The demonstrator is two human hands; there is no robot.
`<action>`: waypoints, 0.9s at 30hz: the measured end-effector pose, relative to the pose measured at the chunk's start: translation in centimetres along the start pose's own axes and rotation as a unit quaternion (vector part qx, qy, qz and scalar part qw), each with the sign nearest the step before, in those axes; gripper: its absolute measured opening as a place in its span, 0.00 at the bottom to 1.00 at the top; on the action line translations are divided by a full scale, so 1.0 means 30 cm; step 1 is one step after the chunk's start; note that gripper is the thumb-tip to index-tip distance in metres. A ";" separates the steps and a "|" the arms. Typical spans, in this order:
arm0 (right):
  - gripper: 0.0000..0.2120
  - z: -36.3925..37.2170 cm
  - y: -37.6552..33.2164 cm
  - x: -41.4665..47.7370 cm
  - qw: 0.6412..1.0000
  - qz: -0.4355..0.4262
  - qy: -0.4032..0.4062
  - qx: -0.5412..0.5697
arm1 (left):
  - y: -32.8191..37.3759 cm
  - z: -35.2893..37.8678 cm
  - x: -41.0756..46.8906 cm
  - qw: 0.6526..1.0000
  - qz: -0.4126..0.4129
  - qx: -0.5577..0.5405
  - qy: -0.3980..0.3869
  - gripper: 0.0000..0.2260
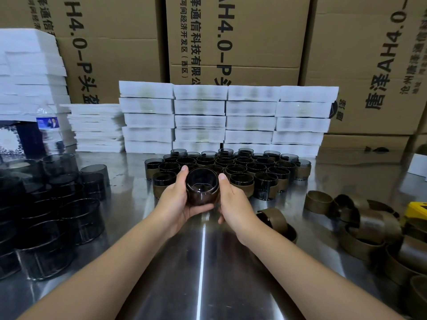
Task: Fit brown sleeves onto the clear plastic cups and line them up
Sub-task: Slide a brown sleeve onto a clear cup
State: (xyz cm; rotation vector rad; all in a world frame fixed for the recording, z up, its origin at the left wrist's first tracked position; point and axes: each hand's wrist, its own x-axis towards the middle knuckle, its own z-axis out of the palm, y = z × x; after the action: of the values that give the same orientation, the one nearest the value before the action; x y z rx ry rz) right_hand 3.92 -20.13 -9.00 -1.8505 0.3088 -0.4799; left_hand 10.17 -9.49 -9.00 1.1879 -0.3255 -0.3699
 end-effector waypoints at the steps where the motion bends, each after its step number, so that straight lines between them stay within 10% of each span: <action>1: 0.24 0.002 0.001 -0.002 1.000 -0.001 0.003 -0.004 | -0.003 0.002 -0.001 1.000 -0.002 0.001 0.002 0.23; 10: 0.23 0.007 0.001 -0.005 0.998 0.043 -0.007 0.042 | -0.007 -0.001 -0.009 1.000 -0.014 0.007 -0.007 0.22; 18: 0.10 -0.026 -0.029 -0.007 0.917 0.150 -0.127 0.347 | 0.015 -0.023 0.011 0.998 0.008 0.047 0.030 0.19; 22: 0.06 -0.066 -0.048 0.002 0.950 0.096 -0.065 0.291 | 0.039 -0.037 0.021 0.977 0.049 0.190 0.082 0.09; 27: 0.04 -0.080 -0.033 0.004 0.996 0.012 0.048 0.078 | 0.093 -0.119 0.016 0.754 0.191 0.580 0.243 0.09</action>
State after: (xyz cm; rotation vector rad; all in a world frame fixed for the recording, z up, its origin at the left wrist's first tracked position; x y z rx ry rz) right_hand 2.86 -21.88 -7.38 -1.6743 0.3487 -0.5628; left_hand 12.45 -5.82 -7.57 2.3151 -0.3257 0.6352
